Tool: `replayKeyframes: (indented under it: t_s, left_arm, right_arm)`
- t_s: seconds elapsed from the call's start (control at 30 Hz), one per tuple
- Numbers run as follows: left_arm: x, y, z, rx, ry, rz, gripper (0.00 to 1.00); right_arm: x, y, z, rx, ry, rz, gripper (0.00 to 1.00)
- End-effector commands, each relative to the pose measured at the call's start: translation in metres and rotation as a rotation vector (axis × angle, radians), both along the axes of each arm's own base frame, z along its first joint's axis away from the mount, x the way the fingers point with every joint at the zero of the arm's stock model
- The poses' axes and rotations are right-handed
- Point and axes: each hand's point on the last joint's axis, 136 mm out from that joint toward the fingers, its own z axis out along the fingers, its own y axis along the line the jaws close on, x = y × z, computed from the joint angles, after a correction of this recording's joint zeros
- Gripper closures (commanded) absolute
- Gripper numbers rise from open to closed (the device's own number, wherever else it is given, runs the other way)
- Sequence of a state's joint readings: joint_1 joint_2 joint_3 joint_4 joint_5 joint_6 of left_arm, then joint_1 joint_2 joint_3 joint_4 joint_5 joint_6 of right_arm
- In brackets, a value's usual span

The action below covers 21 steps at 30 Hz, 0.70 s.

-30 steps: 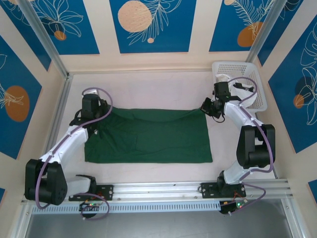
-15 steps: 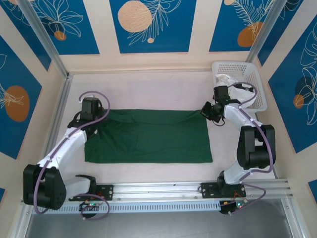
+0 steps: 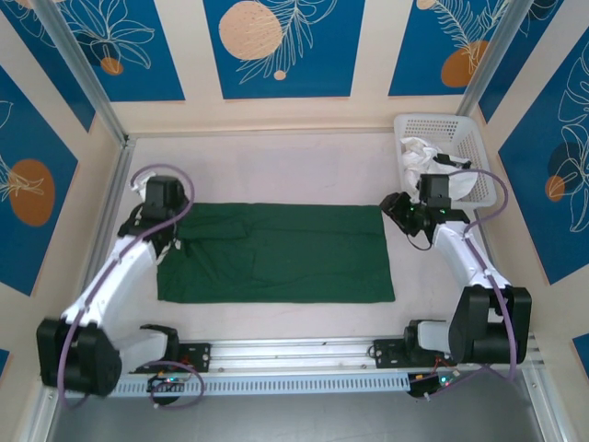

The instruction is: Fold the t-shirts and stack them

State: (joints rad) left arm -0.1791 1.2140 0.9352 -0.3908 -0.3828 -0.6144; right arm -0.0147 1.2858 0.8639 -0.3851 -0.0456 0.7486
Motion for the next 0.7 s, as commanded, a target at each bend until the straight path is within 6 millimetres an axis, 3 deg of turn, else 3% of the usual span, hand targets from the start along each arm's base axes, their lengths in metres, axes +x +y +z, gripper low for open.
replayKeyframes:
  t_s: [0.0,0.13,0.2,0.3,0.43,0.67]
  left_arm:
    - [0.032,-0.034,-0.012,-0.055,0.116,-0.168,0.54]
    - [0.064,-0.044,-0.049,-0.048,0.235,-0.195,0.59]
    - [0.077,-0.040,-0.067,-0.016,0.289,-0.185,0.63]
    - [0.094,-0.032,-0.088,-0.020,0.344,-0.156,0.70]
    - [0.108,-0.009,-0.105,-0.015,0.383,-0.096,0.71]
    - [0.102,0.011,-0.145,-0.088,0.448,-0.020,0.73]
  right_arm:
    - [0.018,0.039,0.005,-0.002,-0.003,0.161,0.54]
    - [0.039,0.075,-0.028,-0.129,0.131,0.326,0.63]
    - [0.050,0.080,-0.048,-0.205,0.199,0.352,0.66]
    - [0.064,0.078,-0.069,-0.243,0.263,0.354,0.67]
    - [0.075,0.067,-0.091,-0.255,0.340,0.351,0.68]
    - [0.076,0.047,-0.118,-0.264,0.445,0.320,0.71]
